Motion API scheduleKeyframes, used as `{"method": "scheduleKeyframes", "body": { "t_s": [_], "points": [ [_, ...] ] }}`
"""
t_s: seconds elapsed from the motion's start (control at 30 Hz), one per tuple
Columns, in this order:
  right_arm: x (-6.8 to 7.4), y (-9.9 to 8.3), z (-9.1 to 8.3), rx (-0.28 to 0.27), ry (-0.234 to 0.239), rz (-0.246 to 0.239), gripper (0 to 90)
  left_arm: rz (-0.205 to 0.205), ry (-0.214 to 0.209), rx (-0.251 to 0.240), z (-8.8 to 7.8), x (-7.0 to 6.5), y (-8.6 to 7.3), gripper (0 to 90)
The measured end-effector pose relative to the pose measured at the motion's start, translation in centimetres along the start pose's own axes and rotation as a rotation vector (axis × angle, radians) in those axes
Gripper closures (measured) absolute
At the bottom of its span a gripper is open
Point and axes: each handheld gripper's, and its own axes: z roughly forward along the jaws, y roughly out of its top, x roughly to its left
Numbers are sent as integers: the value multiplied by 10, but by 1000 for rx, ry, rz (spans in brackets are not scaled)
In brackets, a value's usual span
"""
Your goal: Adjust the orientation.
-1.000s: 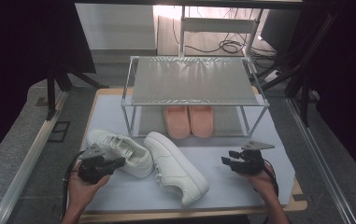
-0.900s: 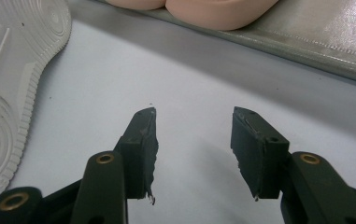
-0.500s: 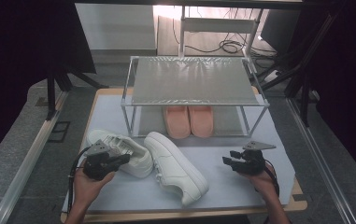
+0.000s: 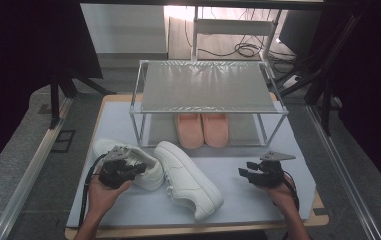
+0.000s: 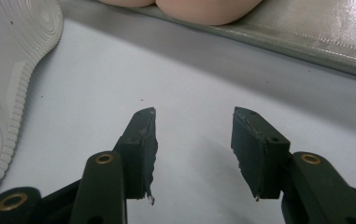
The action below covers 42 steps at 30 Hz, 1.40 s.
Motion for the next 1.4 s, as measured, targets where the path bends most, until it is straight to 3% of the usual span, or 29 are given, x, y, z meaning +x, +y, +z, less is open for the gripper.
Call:
{"method": "scheduleKeyframes", "body": {
  "t_s": [0.1, 0.7, 1.0, 1.13, 1.4],
  "points": [
    [0, 0, 1, 2, 1, -1, 505, -2, 5, 29, 4, 2, -3, 900],
    [-2, -2, 0, 1, 1, 6, 504, 7, 2, 75, 1, 2, -5, 900],
    [-3, -2, -1, 3, 0, 8, 505, 11, 1, 98, -16, 3, -17, 900],
    [-3, -2, 0, 2, -1, 7, 505, -6, -9, 96, -27, 6, -26, 900],
    [-3, -3, 1, 5, -1, 11, 505, -29, 19, 93, -46, 14, -39, 900]
  ]
}}
